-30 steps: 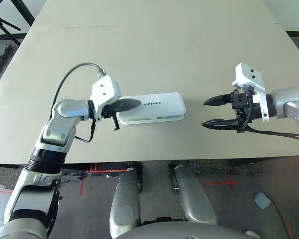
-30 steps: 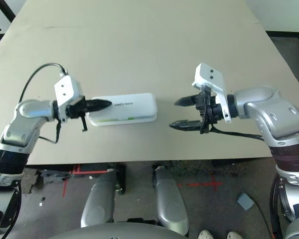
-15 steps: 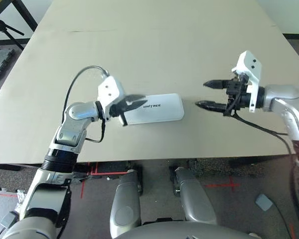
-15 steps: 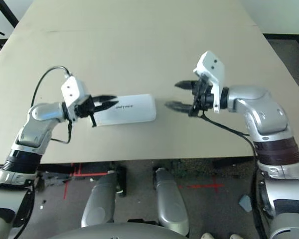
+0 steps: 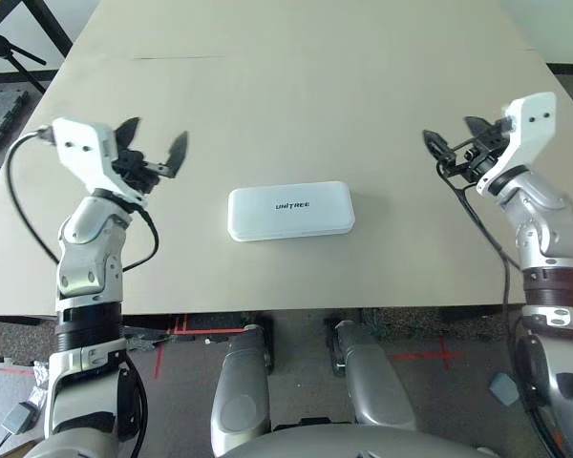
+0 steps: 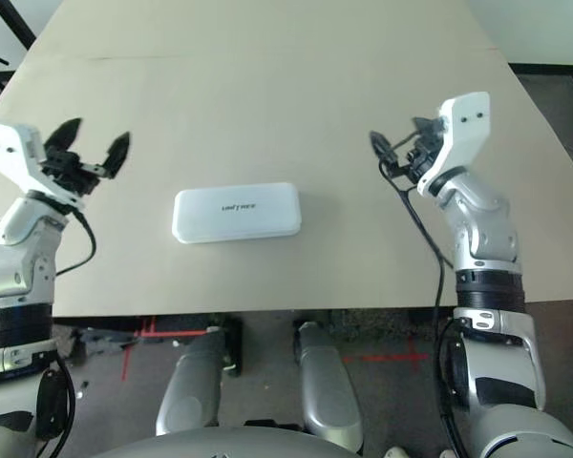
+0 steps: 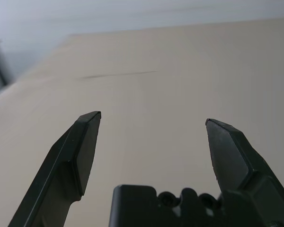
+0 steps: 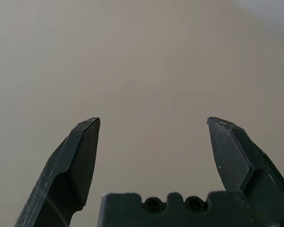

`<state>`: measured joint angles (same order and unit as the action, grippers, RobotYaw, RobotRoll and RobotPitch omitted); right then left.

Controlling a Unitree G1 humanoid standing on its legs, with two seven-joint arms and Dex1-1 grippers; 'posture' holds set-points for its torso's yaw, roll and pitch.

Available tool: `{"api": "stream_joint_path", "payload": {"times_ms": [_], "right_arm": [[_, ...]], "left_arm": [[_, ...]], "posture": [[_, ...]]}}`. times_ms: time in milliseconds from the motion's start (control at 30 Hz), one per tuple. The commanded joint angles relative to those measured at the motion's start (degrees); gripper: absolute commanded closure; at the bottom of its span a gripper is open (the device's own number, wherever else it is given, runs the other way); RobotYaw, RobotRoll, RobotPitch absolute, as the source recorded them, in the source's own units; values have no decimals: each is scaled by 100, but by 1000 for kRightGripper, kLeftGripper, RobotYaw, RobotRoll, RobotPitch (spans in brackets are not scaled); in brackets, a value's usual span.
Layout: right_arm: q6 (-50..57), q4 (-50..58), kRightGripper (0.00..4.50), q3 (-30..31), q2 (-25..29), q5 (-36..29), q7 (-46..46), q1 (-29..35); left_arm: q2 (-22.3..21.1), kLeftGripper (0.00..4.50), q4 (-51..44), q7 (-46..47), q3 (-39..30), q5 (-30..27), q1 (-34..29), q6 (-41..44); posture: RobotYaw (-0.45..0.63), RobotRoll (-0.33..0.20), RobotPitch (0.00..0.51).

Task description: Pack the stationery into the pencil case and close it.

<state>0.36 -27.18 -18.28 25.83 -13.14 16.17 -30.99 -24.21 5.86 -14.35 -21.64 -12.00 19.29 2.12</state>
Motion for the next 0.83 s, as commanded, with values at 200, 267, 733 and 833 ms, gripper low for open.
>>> {"api": "stream_joint_path", "payload": {"times_ms": [200, 267, 733, 833], "right_arm": [[-1021, -1056, 0, -449, 260, 17, -501, -182], [-1042, -1065, 0, -420, 314, 0, -490, -266], [-1090, -1292, 0, -215, 269, 23, -354, -811], [-1073, -1323, 0, -193, 273, 20, -293, -907]], "left_arm": [[331, 27, 47, 810, 6, 318, -221, -307], [318, 27, 78, 763, 37, 304, -220, -346], [270, 27, -149, 799, -4, 285, -545, -417], [329, 27, -295, 847, 9, 269, -592, -362]], "posture": [[-90, 0, 258], [-97, 0, 264], [-56, 0, 276], [-49, 0, 281]]}}
